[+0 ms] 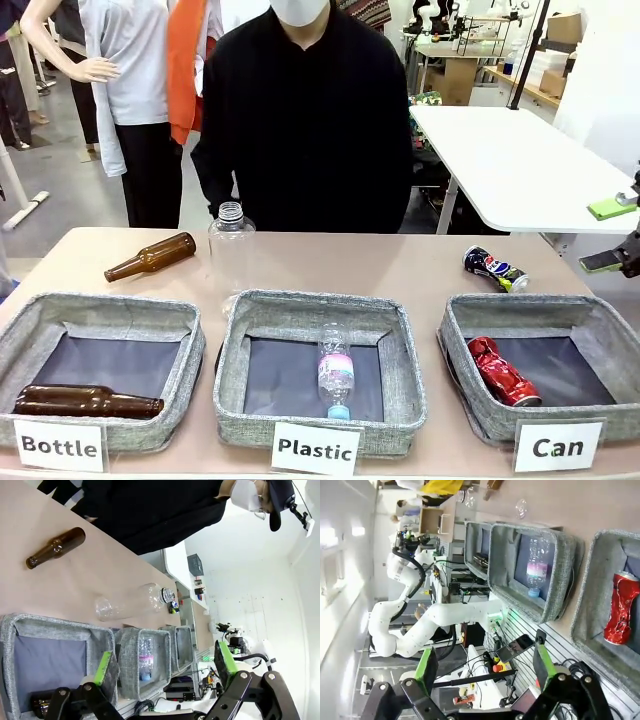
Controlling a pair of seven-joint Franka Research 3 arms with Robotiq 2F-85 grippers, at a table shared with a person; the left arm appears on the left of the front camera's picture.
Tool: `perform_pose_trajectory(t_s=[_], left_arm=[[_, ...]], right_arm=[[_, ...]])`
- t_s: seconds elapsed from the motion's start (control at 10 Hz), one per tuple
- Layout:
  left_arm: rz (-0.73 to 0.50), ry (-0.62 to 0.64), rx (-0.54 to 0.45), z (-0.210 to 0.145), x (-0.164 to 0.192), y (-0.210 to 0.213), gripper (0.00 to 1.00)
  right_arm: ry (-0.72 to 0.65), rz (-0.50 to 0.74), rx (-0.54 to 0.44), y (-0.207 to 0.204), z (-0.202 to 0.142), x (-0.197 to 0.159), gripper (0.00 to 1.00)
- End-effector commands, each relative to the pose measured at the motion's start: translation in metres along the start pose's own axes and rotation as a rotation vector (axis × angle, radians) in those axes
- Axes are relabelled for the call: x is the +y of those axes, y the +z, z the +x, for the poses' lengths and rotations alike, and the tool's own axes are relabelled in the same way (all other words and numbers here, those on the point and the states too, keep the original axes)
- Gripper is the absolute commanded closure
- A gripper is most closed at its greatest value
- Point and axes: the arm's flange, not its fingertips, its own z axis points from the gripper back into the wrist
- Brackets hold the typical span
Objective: Sort the can waste into the basket.
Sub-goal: Pick up the can waste from the table and place it in the right Fabric basket.
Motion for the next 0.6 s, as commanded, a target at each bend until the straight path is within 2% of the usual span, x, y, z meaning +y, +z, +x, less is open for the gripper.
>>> perform_pose_trajectory(t_s=[0.0,0.5], left_arm=[[-0.018,0.020,-0.002,-0.0009,-0.0002,0.0007,0.00],[-0.018,0.020,-0.002,-0.0009,-0.0002,0.0007,0.00]], right_arm=[[0.017,-0.012,-0.010,0.0031,-0.0013,-0.0024,0.00],[0.017,-0.012,-0.010,0.0031,-0.0013,-0.0024,0.00]])
